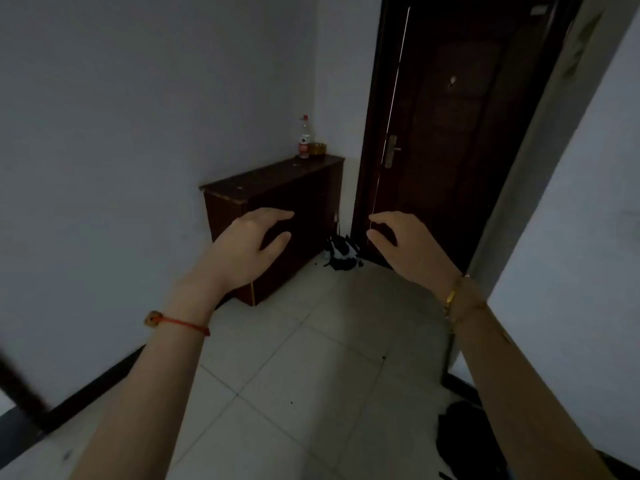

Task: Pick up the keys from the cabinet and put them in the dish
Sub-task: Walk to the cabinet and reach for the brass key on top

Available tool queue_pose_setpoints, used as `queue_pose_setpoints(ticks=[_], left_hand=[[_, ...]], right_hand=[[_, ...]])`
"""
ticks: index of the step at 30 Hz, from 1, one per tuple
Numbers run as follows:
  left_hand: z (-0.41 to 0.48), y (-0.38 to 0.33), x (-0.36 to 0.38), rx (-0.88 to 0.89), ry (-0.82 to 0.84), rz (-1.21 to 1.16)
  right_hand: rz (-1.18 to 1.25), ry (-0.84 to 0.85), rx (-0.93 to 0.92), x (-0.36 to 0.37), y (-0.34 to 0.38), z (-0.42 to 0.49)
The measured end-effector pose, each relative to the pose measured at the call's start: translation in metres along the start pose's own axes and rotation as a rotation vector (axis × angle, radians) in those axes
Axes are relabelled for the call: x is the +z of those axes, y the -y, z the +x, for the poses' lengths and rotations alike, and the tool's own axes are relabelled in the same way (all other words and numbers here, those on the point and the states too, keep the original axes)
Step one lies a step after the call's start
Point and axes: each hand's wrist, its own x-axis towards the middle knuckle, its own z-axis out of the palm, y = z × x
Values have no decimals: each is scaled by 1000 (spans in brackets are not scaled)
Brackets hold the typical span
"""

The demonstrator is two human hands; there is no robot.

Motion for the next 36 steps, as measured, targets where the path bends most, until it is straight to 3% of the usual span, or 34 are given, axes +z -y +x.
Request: queue_pose_setpoints(ticks=[11, 24, 36], left_hand=[[51, 87, 31, -16, 29, 26], [100, 143, 108, -72, 122, 7], [221, 200, 174, -205, 147, 19]], right_hand=[[21, 42, 58, 83, -34, 75], [63, 141, 174, 144, -104, 126], [106, 199, 144, 170, -190, 263]])
